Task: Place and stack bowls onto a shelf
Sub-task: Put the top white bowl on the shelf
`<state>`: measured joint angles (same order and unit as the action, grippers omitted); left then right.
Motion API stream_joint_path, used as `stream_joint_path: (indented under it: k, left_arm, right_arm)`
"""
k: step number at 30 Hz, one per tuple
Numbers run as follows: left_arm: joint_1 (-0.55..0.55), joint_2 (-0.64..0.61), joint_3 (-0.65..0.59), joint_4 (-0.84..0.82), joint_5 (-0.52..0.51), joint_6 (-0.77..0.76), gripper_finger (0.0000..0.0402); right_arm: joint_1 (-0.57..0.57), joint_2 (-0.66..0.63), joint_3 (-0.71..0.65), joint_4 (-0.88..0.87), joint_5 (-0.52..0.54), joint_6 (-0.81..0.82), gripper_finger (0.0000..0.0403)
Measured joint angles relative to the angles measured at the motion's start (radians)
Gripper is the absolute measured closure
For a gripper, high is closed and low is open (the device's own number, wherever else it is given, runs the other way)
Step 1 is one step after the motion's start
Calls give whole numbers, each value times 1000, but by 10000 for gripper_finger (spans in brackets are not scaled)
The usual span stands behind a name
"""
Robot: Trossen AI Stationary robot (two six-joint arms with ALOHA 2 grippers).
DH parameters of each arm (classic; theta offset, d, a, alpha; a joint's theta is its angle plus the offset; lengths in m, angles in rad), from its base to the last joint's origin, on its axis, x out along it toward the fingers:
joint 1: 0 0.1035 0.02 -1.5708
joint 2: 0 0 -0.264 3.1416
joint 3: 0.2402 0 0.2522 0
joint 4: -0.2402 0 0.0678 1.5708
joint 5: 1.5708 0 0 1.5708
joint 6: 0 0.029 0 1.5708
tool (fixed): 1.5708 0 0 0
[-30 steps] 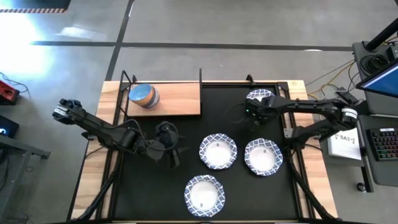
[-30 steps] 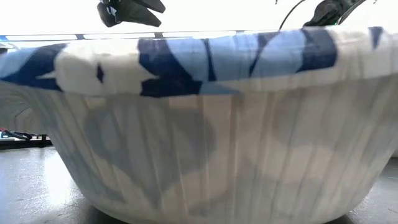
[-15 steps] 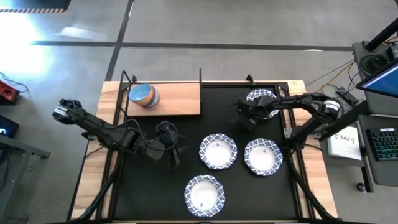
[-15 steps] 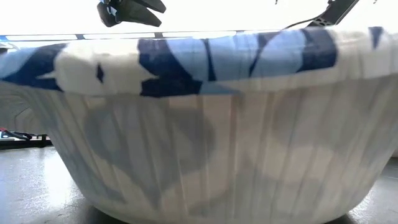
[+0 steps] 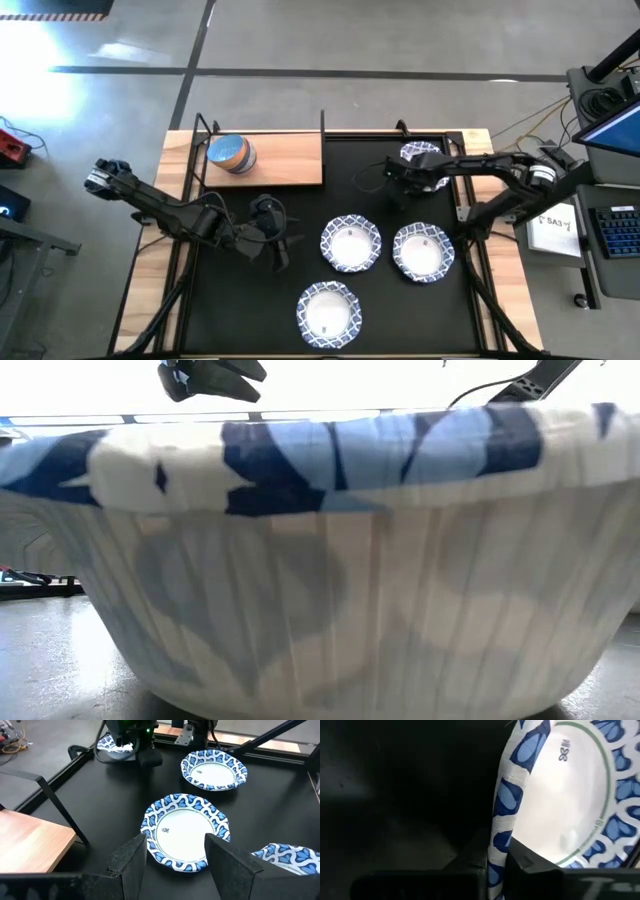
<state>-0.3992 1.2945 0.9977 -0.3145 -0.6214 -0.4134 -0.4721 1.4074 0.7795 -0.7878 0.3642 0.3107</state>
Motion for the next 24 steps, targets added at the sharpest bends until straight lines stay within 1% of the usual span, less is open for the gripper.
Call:
stream_joint_path:
  k: [4,6,13,16,18,20,24]
  left_arm:
    - [0,0,0,0,1,48,219]
    - [0,0,0,1,1,82,219]
    - [0,0,0,32,3,209,219]
    - [0,0,0,43,5,238,219]
    - [0,0,0,45,5,245,219]
    - [0,0,0,45,6,245,219]
    - [0,7,0,70,39,247,219]
  right_arm:
    - [7,-65,0,-29,-74,6,393]
    - [19,-109,0,-34,-143,-21,393]
    - [87,-292,0,-33,-459,-51,394]
    - [131,-370,0,-32,-619,-79,394]
    - [169,-416,0,-23,-701,-82,394]
    - [212,-453,0,12,-756,-65,394]
    - [305,-496,0,119,-790,6,394]
